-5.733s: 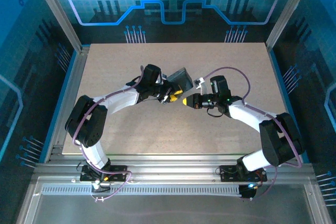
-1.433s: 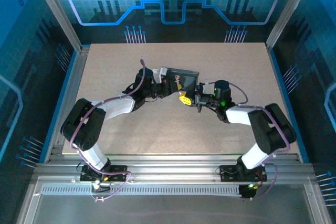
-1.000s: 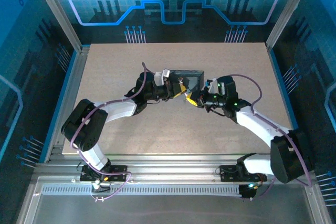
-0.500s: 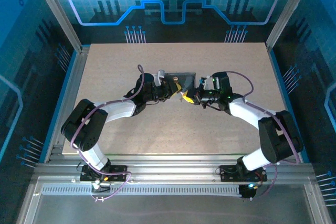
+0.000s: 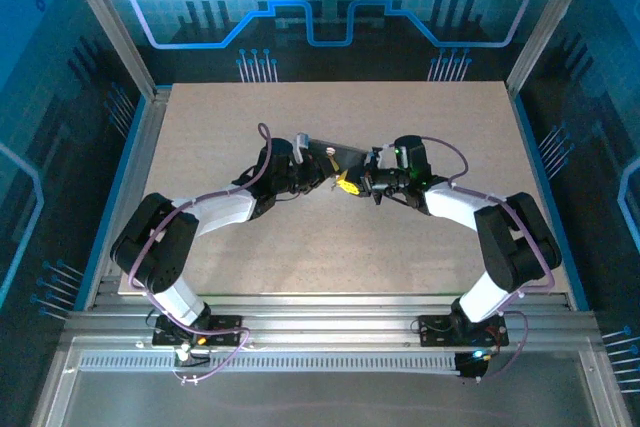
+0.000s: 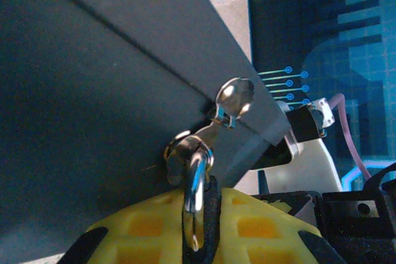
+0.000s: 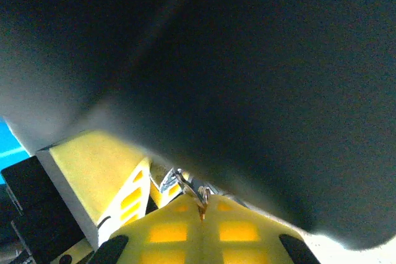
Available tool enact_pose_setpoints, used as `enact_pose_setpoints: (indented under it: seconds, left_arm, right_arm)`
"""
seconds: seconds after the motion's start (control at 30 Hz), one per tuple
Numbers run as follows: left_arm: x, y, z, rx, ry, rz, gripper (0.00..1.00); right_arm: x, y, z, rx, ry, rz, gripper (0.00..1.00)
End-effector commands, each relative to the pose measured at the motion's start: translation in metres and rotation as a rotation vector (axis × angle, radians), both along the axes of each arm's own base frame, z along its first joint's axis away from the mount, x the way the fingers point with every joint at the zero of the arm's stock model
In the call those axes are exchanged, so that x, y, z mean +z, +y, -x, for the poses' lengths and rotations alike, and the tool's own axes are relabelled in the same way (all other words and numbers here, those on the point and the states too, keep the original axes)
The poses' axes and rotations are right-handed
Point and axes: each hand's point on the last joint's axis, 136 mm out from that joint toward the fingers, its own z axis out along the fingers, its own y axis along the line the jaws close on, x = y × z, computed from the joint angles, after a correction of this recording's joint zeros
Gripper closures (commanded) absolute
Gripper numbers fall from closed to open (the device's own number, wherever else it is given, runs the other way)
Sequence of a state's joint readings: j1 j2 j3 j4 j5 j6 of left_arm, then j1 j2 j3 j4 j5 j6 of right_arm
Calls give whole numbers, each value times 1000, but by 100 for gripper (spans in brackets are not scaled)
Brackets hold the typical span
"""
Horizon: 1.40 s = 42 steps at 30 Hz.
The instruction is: Unlock the padlock with the key
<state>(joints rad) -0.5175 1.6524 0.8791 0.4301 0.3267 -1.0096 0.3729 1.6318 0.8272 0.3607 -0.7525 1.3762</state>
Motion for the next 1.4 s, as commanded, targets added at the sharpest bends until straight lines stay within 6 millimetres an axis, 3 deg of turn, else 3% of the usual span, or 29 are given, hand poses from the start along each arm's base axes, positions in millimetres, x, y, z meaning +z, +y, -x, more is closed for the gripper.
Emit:
enact_pose_setpoints:
  seconds: [0.0, 0.17, 0.37, 0.47, 0.57, 0.67, 0.8, 0.97, 1.1, 1.27, 1.37]
  left_arm:
    - [-15, -31, 44, -223, 62, 3, 100]
    - [-16, -25, 47, -236, 60, 16, 100]
    - [-15, -42, 57, -287, 76, 47, 100]
    - [-14, -49, 62, -311, 75, 46, 100]
    - [-15, -47, 65, -316, 85, 32, 100]
    - [-20, -44, 65, -301, 112, 8, 100]
    - [-23, -33, 52, -238, 155, 42, 100]
    - [-23, -15, 35, -158, 179, 66, 100]
    - [-21, -5, 26, -124, 183, 74, 100]
    - [-15, -3, 23, -126, 176, 90, 100]
    - [-14, -4, 23, -129, 177, 97, 100]
  right_arm:
    - [75, 19, -24, 6, -268, -153, 100]
    - [60, 4, -26, -37, -264, -87, 100]
    - [86, 22, -36, -22, -319, -144, 100]
    - [88, 24, -42, -21, -332, -117, 100]
    - [78, 13, -45, -39, -343, 41, 99]
    - [77, 5, -42, -37, -382, 138, 95]
    - [81, 7, -34, 9, -404, 118, 87]
    - [61, 1, -24, 50, -357, 153, 70]
    - [52, -11, -18, 33, -340, 165, 63]
    - [49, -31, -5, 26, -362, 238, 61]
    - [50, -40, 5, 35, -397, 301, 67]
